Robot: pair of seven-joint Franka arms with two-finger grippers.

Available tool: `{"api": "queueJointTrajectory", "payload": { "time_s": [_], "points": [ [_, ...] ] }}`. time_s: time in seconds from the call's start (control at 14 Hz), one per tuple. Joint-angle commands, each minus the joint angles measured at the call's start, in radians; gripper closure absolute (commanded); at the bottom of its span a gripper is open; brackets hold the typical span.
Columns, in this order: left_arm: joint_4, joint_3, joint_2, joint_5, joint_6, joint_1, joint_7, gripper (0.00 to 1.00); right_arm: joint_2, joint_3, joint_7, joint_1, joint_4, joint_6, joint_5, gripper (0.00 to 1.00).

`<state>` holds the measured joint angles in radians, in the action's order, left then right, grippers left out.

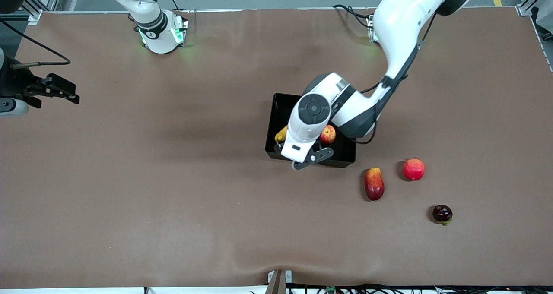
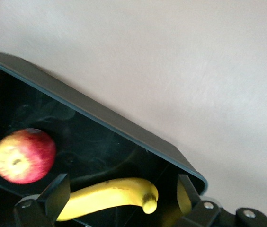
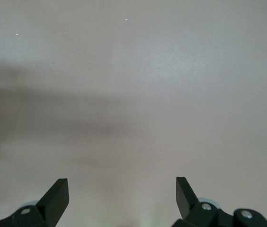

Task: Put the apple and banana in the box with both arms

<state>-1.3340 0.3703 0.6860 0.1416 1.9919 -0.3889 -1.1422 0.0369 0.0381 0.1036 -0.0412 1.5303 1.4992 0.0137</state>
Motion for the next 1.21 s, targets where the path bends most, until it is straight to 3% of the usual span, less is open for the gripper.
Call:
{"api": "queueJointTrajectory", "payload": {
  "time_s": [0.0, 0.64, 1.14],
  "points": [
    [-0.022, -0.002, -0.098, 0.023, -0.063, 0.057, -0.010, 0.00, -0.008, 0.002, 0.004, 0.001, -0.004, -0.013, -0.011, 0.00],
    [-0.024, -0.002, -0.305, 0.021, -0.310, 0.343, 0.309, 0.00, -0.009, 0.000, 0.002, -0.006, -0.004, -0.063, -0.011, 0.00],
    [-0.027, 0.007, -0.428, 0.001, -0.406, 0.499, 0.542, 0.00, -0.009, -0.003, 0.002, -0.009, -0.002, -0.071, -0.011, 0.00]
  ]
}}
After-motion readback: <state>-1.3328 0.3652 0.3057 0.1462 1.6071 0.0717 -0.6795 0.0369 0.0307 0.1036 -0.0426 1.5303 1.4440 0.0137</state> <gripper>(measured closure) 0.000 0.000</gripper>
